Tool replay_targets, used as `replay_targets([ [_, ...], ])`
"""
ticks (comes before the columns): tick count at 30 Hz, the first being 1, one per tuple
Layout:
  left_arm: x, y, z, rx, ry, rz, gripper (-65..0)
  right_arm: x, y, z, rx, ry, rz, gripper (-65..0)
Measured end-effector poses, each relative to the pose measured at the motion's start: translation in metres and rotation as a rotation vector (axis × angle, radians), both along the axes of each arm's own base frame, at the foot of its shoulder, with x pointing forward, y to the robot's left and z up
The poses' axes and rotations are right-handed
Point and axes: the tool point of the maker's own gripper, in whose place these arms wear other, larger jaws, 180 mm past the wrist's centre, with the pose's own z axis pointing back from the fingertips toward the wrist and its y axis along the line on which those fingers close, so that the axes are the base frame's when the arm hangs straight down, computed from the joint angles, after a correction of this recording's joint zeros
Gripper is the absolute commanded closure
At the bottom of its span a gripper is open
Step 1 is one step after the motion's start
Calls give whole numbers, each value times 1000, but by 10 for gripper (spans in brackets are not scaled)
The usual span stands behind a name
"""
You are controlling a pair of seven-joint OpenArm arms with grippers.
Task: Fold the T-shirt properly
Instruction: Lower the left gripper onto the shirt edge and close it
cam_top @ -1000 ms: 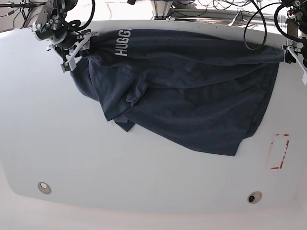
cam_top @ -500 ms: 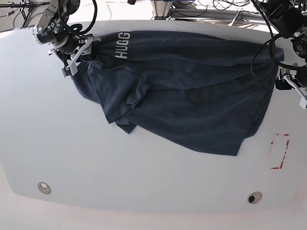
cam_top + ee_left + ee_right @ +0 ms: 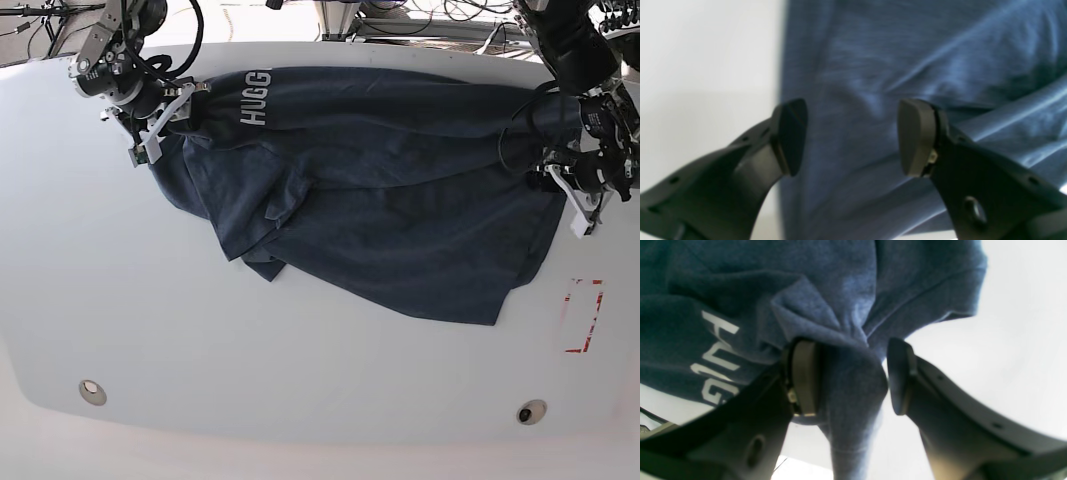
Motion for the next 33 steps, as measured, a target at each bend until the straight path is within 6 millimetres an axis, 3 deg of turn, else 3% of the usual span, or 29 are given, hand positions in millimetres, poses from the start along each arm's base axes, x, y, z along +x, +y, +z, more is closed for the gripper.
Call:
replay_targets([
  [3,0,-7,-3,-13,2,-8,-392,1,-1,0,-3,-2,0,-300],
  [11,-2,-1,-2,3,9,1,-392,5,1,2,3,-12,0,-300],
  [21,9,-26,-6,-7,-3,-82,-378,11,1,5,2,-28,0,-300],
  [23,9,-27,-6,-8,-4,-83,-322,12,1,5,2,-30,0,-300],
  [29,8,-26,-7,-4,0,-83,-43,12,-1,6,-3,-30,-1,-300],
  [33,8,-29,-7,4,9,-105,-24,14,0,3,8,-27,-4,-298],
])
